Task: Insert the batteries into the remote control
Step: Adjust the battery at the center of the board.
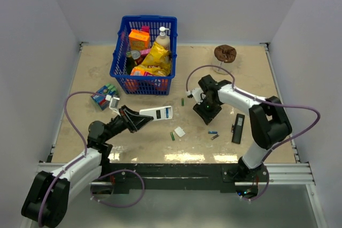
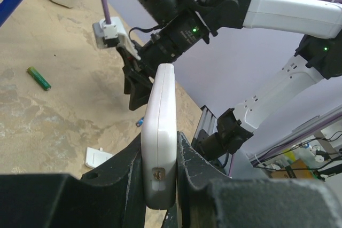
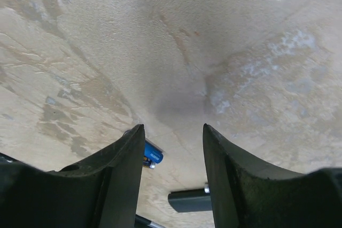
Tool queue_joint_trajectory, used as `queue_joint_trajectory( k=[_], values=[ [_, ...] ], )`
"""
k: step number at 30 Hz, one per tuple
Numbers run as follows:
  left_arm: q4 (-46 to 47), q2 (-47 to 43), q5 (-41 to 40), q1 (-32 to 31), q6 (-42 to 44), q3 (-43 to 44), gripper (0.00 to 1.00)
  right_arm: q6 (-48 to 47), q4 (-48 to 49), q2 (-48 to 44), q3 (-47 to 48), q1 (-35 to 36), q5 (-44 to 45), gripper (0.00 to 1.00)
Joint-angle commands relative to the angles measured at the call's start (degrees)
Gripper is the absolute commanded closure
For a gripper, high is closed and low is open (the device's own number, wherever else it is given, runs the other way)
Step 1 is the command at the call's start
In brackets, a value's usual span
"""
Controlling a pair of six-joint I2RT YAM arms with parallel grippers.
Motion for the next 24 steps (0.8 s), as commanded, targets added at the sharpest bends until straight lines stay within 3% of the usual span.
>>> queue_joint_trajectory(
  k=[1, 6, 7, 8, 14, 21, 24],
  values=[
    [2.04, -0.4, -0.03, -0.38, 2.39, 2.57, 1.0, 7.81, 1.5, -7.06, 1.52, 0.09, -0.3, 0.5],
    [0.37, -1.19, 0.15, -0.38, 2.92, 2.74, 1.0, 25.88, -0.34, -11.18, 3.38, 0.09, 1.11, 0.47],
    [0.02, -1.28, 0.85, -0.38, 3.1, 2.92, 1.0, 28.98, 0.0, -12.77, 2.16, 0.18, 1.1, 0.36],
    [-0.59, -1.37, 1.03, -0.38, 3.18, 3.01, 1.0, 32.23, 0.09, -14.18, 1.19, 0.09, 1.02, 0.34],
    [-3.67, -3.39, 1.73, -0.64, 3.36, 3.01, 1.0, 53.49, -1.4, -25.95, -12.16, 0.09, 2.41, 0.39],
    [-4.73, -4.53, 2.7, -2.57, 2.48, 3.01, 1.0, 67.41, 0.36, -36.5, -26.06, 0.26, -4.17, 0.42],
    [-5.43, -4.44, 2.79, -2.75, 2.22, 2.92, 1.0, 70.49, 1.5, -37.04, -29.58, 0.44, -6.71, 0.34]
  ],
)
